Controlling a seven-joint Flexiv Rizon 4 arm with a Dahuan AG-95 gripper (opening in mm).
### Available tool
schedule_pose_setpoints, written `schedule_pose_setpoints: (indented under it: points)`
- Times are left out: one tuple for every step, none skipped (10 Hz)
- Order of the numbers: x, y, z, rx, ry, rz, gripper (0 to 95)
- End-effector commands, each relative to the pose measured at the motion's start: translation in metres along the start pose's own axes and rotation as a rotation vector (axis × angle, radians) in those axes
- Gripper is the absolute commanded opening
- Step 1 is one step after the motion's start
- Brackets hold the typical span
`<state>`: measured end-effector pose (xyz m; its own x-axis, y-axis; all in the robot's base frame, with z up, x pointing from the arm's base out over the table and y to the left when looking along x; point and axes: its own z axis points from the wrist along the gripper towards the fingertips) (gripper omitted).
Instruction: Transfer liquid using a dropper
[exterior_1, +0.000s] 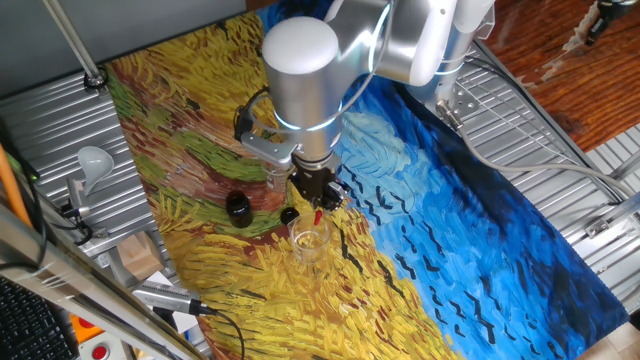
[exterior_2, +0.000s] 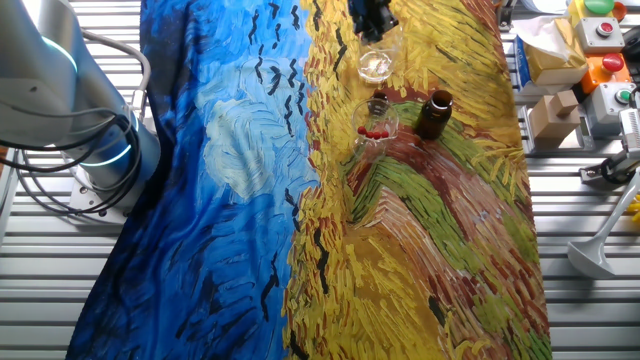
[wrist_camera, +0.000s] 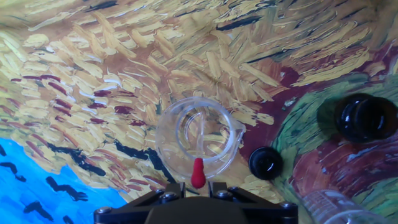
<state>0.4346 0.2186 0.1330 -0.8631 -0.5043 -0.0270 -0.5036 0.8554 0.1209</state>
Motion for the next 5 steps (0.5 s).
schedule_pose_setpoints:
  points:
    - [-0.0022,0.0011,0.0028,0.004,-0.002,0.007,19.0]
    - [-0.0042,0.0022,0.0043,0.005,-0.004,0.009,19.0]
    - [-0.0047,0.0024,0.0046,0.006,-0.005,0.009,19.0]
    - [-0.0048,0.0025,0.0046,0.007,-0.006,0.007,19.0]
    - [-0.0049,0.0025,0.0048,0.008,-0.006,0.005,19.0]
